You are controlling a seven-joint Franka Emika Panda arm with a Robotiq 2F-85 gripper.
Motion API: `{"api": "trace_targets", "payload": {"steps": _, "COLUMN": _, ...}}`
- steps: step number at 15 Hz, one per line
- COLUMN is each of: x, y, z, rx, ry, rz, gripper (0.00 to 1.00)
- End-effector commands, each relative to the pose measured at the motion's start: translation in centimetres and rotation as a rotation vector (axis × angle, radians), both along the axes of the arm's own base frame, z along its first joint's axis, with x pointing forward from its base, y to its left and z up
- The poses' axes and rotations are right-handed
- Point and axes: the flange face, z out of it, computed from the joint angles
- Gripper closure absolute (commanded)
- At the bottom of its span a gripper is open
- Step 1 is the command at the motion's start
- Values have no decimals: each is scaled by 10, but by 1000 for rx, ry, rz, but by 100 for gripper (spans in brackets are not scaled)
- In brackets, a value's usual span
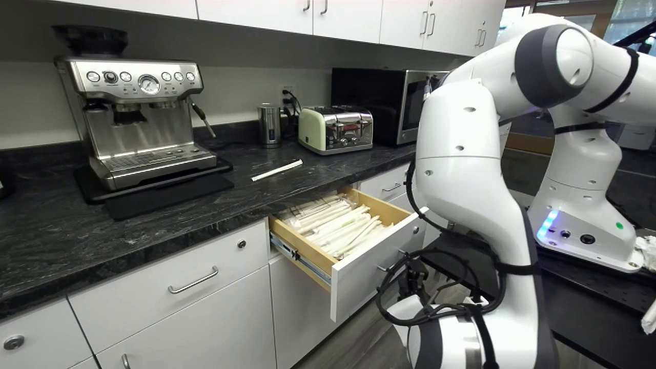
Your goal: Pull open the sixth drawer from the right
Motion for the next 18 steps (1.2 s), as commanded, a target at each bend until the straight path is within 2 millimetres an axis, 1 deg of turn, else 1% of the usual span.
{"api": "trace_targets", "payload": {"steps": 1, "x": -39, "y": 3, "z": 61, "rx": 75, "ry": 107, "rz": 138, "gripper": 3}}
{"api": "trace_targets", "payload": {"steps": 2, "x": -50, "y": 5, "z": 76, "rx": 90, "ry": 143, "rz": 163, "gripper": 0}}
{"api": "trace_targets", "payload": {"steps": 3, "x": -61, "y": 7, "z": 93, "rx": 111, "ry": 170, "rz": 196, "gripper": 0}}
{"api": "trace_targets", "payload": {"steps": 5, "x": -77, "y": 11, "z": 127, "rx": 169, "ry": 198, "rz": 268, "gripper": 0}}
{"api": "trace_targets", "payload": {"steps": 8, "x": -86, "y": 22, "z": 178, "rx": 257, "ry": 187, "rz": 403, "gripper": 0}}
{"api": "trace_targets", "payload": {"steps": 9, "x": -92, "y": 32, "z": 143, "rx": 224, "ry": 167, "rz": 321, "gripper": 0}}
{"api": "trace_targets", "payload": {"steps": 10, "x": -93, "y": 34, "z": 158, "rx": 243, "ry": 170, "rz": 350, "gripper": 0}}
{"api": "trace_targets", "payload": {"steps": 11, "x": -92, "y": 34, "z": 168, "rx": 255, "ry": 170, "rz": 366, "gripper": 0}}
{"api": "trace_targets", "payload": {"steps": 13, "x": -91, "y": 31, "z": 176, "rx": 260, "ry": 165, "rz": 379, "gripper": 0}}
{"api": "trace_targets", "payload": {"steps": 14, "x": -83, "y": 41, "z": 180, "rx": 277, "ry": 135, "rz": 390, "gripper": 0}}
{"api": "trace_targets", "payload": {"steps": 15, "x": -72, "y": 52, "z": 188, "rx": 304, "ry": 95, "rz": 382, "gripper": 0}}
{"api": "trace_targets", "payload": {"steps": 17, "x": -46, "y": 79, "z": 220, "rx": 321, "ry": 22, "rz": 374, "gripper": 0}}
{"api": "trace_targets", "payload": {"steps": 18, "x": -32, "y": 89, "z": 241, "rx": 325, "ry": -20, "rz": 362, "gripper": 0}}
